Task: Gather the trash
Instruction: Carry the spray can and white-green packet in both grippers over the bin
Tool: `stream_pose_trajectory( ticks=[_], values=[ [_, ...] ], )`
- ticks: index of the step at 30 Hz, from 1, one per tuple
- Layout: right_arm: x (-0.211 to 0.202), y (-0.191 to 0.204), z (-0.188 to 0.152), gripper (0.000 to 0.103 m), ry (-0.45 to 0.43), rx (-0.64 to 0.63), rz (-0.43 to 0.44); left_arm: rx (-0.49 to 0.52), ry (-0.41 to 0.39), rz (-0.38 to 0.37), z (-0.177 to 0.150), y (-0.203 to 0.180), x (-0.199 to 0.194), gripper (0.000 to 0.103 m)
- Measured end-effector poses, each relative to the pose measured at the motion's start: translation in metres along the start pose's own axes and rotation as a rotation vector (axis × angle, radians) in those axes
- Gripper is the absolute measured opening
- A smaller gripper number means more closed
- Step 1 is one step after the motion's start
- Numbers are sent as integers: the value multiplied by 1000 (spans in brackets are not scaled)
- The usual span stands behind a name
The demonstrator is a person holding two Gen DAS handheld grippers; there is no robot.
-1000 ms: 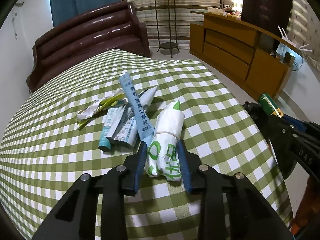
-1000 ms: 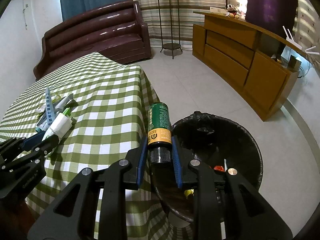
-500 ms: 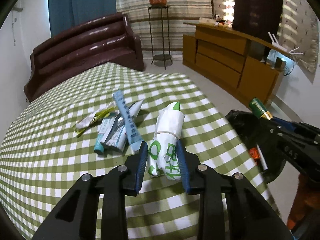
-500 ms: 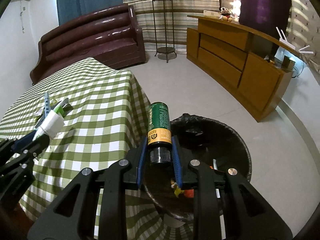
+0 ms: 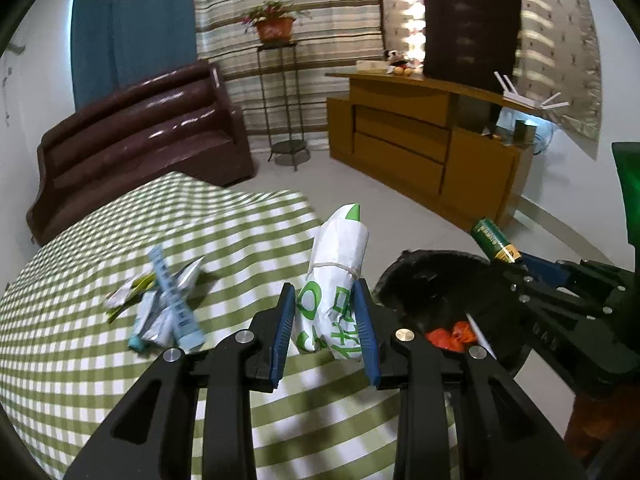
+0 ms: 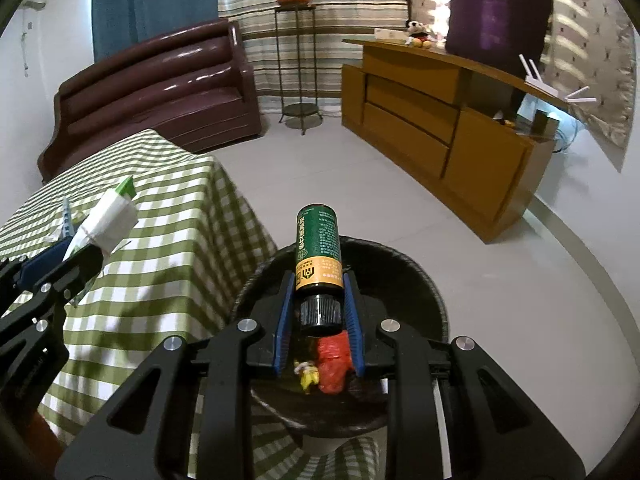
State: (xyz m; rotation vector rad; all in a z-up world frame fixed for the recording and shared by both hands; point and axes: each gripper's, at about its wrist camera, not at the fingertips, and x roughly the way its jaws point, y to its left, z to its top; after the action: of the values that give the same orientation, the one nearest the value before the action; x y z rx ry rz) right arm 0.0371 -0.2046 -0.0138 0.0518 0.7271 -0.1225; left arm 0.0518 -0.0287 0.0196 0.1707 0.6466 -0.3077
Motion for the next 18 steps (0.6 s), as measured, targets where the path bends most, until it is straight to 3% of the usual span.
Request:
stream_pose_trajectory(
  ticks=[18],
  values=[
    [3, -26, -3, 23, -13, 28, -57, 80, -2, -19, 3, -44, 27, 31]
  ],
)
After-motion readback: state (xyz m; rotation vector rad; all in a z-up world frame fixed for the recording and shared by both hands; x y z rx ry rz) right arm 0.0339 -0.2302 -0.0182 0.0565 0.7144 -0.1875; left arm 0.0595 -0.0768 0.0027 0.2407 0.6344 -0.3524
